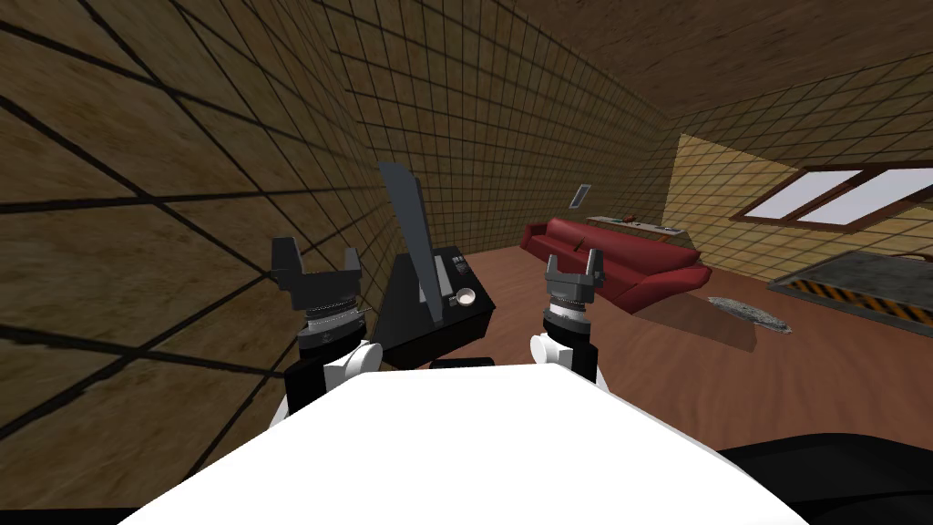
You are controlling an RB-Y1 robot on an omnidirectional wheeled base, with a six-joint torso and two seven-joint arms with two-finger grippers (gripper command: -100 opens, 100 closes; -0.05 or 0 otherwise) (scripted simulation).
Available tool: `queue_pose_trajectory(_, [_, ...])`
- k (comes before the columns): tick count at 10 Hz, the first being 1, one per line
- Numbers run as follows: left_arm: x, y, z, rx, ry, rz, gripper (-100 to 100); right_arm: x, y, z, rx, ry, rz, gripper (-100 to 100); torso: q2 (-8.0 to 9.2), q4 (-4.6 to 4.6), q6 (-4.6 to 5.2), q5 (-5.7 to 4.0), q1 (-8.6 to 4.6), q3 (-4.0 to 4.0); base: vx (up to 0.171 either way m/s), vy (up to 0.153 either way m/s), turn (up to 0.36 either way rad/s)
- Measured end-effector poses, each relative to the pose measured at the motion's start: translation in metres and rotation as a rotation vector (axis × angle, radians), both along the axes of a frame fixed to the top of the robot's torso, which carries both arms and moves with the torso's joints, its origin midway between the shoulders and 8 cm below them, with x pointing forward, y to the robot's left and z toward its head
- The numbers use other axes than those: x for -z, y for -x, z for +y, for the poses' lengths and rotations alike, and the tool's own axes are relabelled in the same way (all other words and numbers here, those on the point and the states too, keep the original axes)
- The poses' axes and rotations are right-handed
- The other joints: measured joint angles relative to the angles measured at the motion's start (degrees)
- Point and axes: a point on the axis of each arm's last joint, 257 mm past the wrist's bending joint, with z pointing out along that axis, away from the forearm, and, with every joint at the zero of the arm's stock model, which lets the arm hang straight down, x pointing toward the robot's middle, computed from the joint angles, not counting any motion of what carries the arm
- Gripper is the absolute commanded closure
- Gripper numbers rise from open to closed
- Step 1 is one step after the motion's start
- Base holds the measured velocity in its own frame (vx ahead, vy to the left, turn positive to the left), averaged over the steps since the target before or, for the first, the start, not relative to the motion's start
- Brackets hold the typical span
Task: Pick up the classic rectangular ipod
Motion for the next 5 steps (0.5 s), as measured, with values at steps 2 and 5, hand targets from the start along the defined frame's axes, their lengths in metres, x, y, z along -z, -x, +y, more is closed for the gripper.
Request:
queue_pose_trajectory(2, [0.013, -0.012, -0.001, 0.008, -0.024, 0.053, -100, 0.000, 0.000, 0.000, 0.000, 0.000, 0.000, 0, 0.19, 0.04, 0.00, 0.00, -0.02, 0.10, -0.073, -0.012, 0.028])
queue_pose_trajectory(5, [0.040, -0.043, 0.001, 0.006, -0.051, 0.167, -100, 0.000, 0.000, 0.000, 0.000, 0.000, 0.000, 0, 0.27, 0.06, 0.00, -0.02, -0.09, 0.15, -0.078, -0.029, 0.022])
